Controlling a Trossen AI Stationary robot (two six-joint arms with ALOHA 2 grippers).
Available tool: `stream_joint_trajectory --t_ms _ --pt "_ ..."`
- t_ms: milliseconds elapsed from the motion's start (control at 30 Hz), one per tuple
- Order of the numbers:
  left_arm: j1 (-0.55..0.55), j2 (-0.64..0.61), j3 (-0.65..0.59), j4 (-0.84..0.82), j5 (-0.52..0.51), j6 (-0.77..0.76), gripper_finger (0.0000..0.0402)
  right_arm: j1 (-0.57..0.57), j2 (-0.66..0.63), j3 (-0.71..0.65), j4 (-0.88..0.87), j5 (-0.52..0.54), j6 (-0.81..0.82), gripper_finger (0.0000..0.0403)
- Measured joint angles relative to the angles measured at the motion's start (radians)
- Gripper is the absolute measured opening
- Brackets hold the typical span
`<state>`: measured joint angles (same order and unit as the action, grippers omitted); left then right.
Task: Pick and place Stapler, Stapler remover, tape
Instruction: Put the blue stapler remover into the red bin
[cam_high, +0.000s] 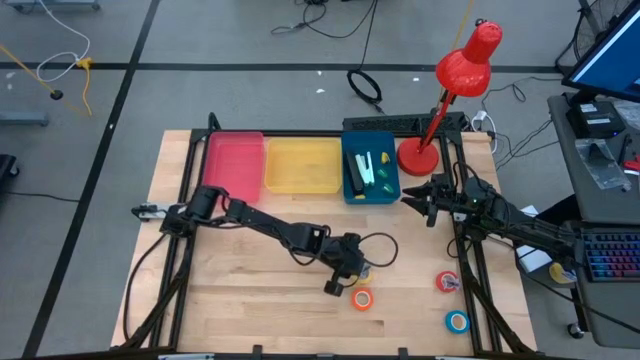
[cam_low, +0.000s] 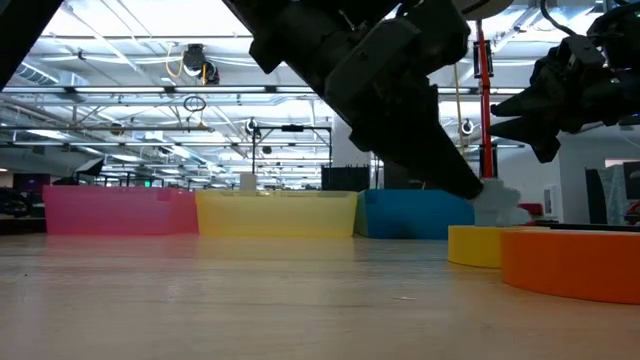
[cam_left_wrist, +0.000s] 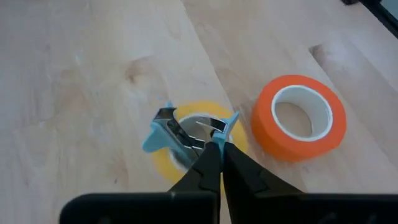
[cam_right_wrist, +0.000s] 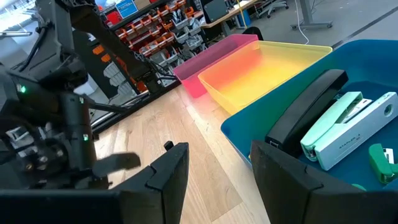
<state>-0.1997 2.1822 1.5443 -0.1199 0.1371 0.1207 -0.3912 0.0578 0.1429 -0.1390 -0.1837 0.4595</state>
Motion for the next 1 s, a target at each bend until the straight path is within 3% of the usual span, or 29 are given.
stream_joint_trajectory --t_ms 400,567,767,1000 --pt "0.037 -0.182 -0.001 -0.043 -0.035 -0.067 0.0003 0.0 0.0 0.0 0.0 -0.001 0.0 0.0166" --pt "0.045 -0.319 -0.001 -0.198 -0.28 -0.119 0.0003 0.0 0.0 0.0 0.0 -0.001 -0.003 0.0166" --pt "0.066 -0.473 -0.001 -0.571 -0.618 -0.305 0.0002 0.0 0.0 0.0 0.001 -0.001 -0.002 0.0165" --pt "0.127 -0.546 0.0 -0.968 -0.797 -0.546 0.0001 0.0 0.0 0.0 0.003 -0.001 0.0 0.0166"
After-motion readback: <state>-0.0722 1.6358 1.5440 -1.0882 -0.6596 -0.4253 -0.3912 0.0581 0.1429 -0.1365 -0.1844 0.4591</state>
